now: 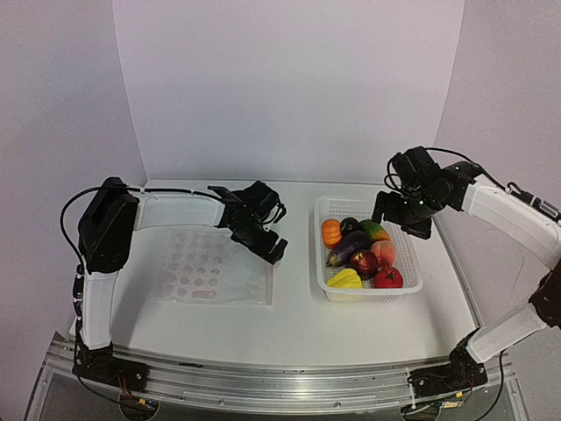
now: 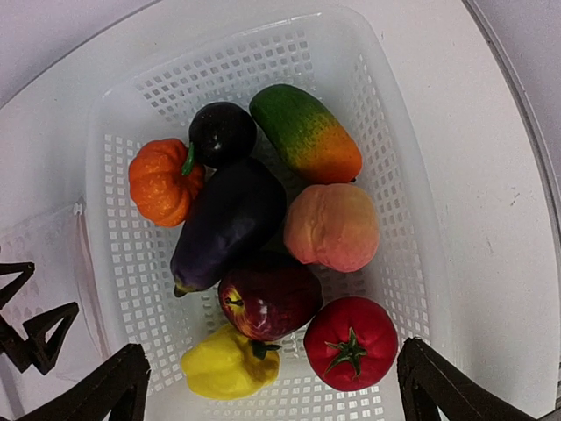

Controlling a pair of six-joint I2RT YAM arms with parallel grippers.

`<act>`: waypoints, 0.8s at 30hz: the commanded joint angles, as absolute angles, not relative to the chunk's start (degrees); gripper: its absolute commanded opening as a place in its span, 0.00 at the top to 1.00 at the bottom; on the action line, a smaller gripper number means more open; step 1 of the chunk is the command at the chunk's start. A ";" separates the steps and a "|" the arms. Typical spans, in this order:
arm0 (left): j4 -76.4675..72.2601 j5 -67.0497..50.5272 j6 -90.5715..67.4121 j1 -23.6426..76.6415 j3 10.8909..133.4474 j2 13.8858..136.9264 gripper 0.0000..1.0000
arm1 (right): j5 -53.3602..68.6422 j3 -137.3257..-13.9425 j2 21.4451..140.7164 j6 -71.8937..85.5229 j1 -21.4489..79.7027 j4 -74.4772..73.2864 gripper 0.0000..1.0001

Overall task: Place the food in the zip-top bag and seal the zipper
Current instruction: Pick up the zipper food storage bag at the center of the board.

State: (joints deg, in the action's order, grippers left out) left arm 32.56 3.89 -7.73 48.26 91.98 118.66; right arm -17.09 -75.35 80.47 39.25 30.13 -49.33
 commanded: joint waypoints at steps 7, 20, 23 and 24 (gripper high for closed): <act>32.17 10.74 -10.01 48.41 98.18 128.76 0.19 | -18.81 -75.45 82.76 41.30 32.39 -51.09 0.05; 40.25 6.28 -12.77 48.12 102.97 128.22 1.00 | -19.12 -73.65 81.74 41.81 32.41 -51.07 0.05; 41.39 5.04 -13.38 47.64 103.63 127.04 1.00 | -18.88 -74.12 81.40 41.47 32.60 -51.11 0.05; 41.62 4.87 -13.24 47.53 103.97 126.40 1.00 | -18.71 -74.58 81.36 41.23 32.80 -51.17 0.05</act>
State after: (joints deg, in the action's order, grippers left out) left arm 38.61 6.97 -12.03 48.22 100.53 129.86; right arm -18.24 -73.73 82.72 40.82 32.14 -50.68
